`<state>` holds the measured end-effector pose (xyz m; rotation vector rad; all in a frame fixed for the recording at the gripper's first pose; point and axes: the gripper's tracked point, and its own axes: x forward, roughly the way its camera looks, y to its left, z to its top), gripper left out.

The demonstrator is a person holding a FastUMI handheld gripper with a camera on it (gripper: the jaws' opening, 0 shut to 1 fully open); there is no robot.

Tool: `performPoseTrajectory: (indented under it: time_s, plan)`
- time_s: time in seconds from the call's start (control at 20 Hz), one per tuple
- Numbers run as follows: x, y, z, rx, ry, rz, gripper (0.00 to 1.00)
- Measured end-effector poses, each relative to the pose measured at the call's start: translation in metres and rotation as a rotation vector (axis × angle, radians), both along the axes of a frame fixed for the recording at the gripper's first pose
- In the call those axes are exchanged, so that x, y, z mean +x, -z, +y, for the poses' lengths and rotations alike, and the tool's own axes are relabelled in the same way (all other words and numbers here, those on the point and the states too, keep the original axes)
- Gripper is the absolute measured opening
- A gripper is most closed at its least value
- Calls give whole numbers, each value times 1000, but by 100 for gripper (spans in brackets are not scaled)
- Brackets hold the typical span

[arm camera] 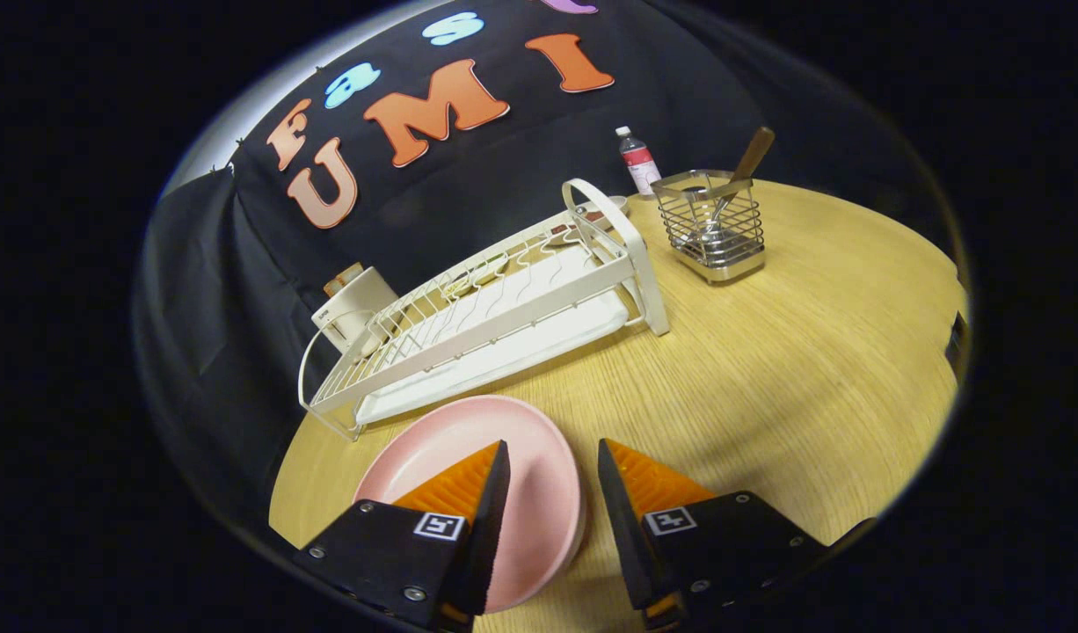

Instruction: Take the plate from the dish rack, then take the spoon from the basket and place it into the plate.

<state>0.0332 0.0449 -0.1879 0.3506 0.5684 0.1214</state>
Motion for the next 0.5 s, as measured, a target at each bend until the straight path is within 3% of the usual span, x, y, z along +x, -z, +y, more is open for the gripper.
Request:
performPoseTrajectory:
  time_s: [0.3, 0.5]
  plan:
    - [13, -26, -49, -153, 37, -110, 90]
    - [27, -48, -92, -270, 66, -179, 99]
